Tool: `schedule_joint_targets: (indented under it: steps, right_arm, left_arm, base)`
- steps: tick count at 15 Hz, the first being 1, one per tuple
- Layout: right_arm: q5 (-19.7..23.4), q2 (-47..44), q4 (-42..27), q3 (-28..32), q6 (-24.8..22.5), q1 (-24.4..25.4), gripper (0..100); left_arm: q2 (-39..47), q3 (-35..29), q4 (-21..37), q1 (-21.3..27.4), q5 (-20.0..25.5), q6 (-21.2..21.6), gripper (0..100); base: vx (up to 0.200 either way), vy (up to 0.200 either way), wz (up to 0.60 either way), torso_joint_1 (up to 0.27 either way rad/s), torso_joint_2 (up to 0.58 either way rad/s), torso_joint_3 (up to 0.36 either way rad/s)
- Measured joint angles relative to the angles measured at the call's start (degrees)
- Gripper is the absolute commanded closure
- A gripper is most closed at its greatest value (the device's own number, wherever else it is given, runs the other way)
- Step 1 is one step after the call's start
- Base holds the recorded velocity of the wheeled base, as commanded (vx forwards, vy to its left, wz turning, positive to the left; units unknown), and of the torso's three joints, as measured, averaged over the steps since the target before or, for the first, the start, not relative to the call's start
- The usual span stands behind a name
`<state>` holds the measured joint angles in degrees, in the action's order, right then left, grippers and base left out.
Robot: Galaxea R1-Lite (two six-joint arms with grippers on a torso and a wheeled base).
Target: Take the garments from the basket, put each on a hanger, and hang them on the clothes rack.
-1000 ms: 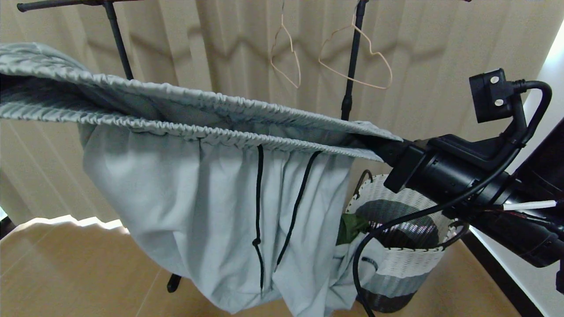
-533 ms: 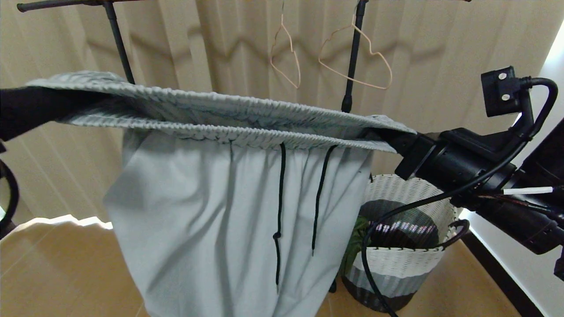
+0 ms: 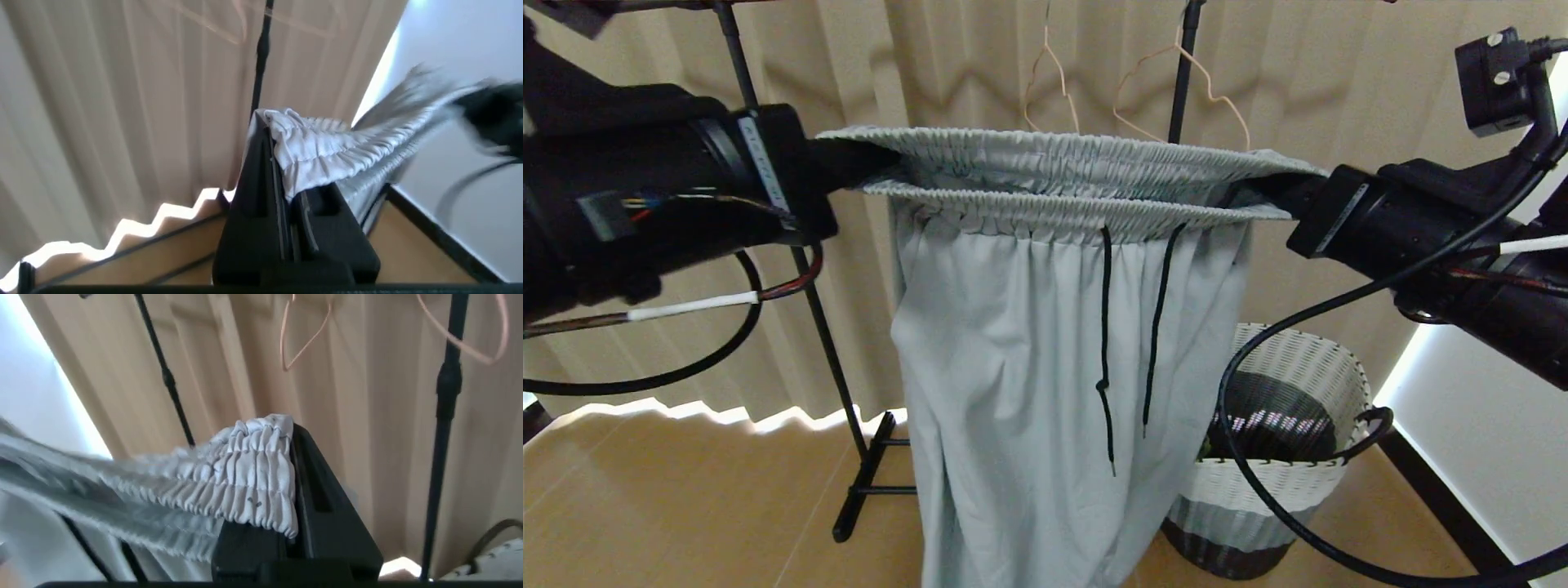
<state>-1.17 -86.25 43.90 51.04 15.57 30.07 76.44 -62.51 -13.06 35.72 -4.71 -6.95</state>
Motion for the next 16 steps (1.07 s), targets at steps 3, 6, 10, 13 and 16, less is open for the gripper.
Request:
schedule_joint_targets:
  steps: [3, 6, 10, 13, 16]
  right_arm:
    - [0.0, -1.0, -1.8, 2.8, -1.5, -1.6, 100]
    - [0.1, -2.1, -1.9, 3.2, -1.6, -3.4, 100]
    - [0.1, -0.2, -7.3, 2.3, -2.4, -4.0, 100]
    - [2.3, 4.7, -14.7, 1.0, -4.3, -4.1, 100]
    - [14.1, 11.0, -17.4, -5.0, -8.2, -4.1, 100]
  left_arm:
    - [4.7, -0.5, -0.1, 0.0, -0.2, 0.0, 100]
    - [6.1, -0.6, 0.0, 0.0, -0.2, 0.1, 100]
    - [6.8, -1.0, -0.1, -0.1, 0.0, 1.5, 100]
    - [8.5, -2.5, -1.1, -0.1, 0.1, 3.5, 100]
    - [11.9, -4.6, -3.1, -0.1, 0.1, 3.7, 100]
  base:
    - [0.000, 0.000, 0.00, 0.000, 0.00, 0.000]
    - [0.000, 0.000, 0.00, 0.000, 0.00, 0.000]
    - [0.000, 0.000, 0.00, 0.000, 0.00, 0.000]
    - [0.000, 0.000, 0.00, 0.000, 0.00, 0.000]
    - [0.000, 0.000, 0.00, 0.000, 0.00, 0.000]
